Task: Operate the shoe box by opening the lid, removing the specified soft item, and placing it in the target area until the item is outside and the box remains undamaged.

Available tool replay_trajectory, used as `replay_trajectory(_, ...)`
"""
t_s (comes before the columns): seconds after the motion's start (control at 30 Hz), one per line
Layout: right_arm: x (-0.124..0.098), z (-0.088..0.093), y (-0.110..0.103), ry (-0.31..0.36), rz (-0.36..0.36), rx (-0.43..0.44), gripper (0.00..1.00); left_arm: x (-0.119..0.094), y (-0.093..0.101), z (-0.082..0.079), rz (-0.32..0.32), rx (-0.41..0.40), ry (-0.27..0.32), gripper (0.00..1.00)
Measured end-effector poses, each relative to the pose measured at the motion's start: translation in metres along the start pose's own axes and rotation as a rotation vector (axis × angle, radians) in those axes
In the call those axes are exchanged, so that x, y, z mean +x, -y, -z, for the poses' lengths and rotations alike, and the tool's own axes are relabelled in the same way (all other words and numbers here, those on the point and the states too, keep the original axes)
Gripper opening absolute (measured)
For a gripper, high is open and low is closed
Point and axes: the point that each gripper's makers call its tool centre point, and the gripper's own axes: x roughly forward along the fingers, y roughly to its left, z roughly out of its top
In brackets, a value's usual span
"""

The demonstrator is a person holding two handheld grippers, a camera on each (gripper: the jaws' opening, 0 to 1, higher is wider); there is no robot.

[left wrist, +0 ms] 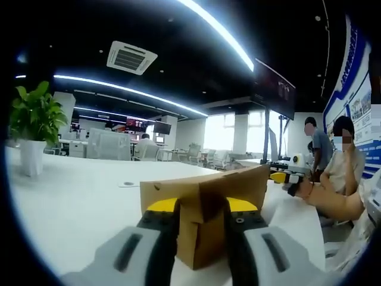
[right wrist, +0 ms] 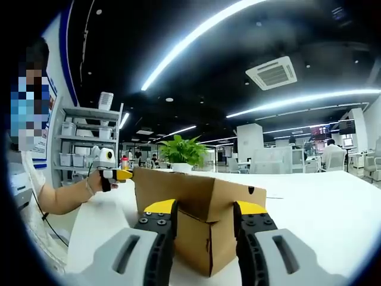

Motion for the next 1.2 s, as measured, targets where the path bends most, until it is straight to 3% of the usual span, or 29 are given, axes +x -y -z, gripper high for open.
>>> replay_trajectory(0.4,0.004,-0.016,0.002,0.036,0.000,0.021,0.39,0.003,0.000,-0.012,0.002,0.001,0.005,0.31)
replay_trajectory(0.7,0.007,-0.027,0.002,0.067,0.001,0.056,0.39,0.006,-0.001,-0.028,0.025,-0.020,0.043,0.31)
replay_trajectory(0.83,0.009,-0.026,0.004,0.054,0.027,0.004,0.35,0.008,-0.002,-0.032,0.036,-0.028,0.066,0.32)
replay_trajectory(1.03,0.012,-0.030,0.013,0.051,0.044,-0.006,0.27,0.012,-0.004,-0.038,0.047,-0.018,0.083,0.33)
replay_trajectory(1.2,0.017,-0.033,0.020,0.027,0.089,-0.075,0.22,0.014,-0.002,-0.043,0.043,0.023,0.075,0.33)
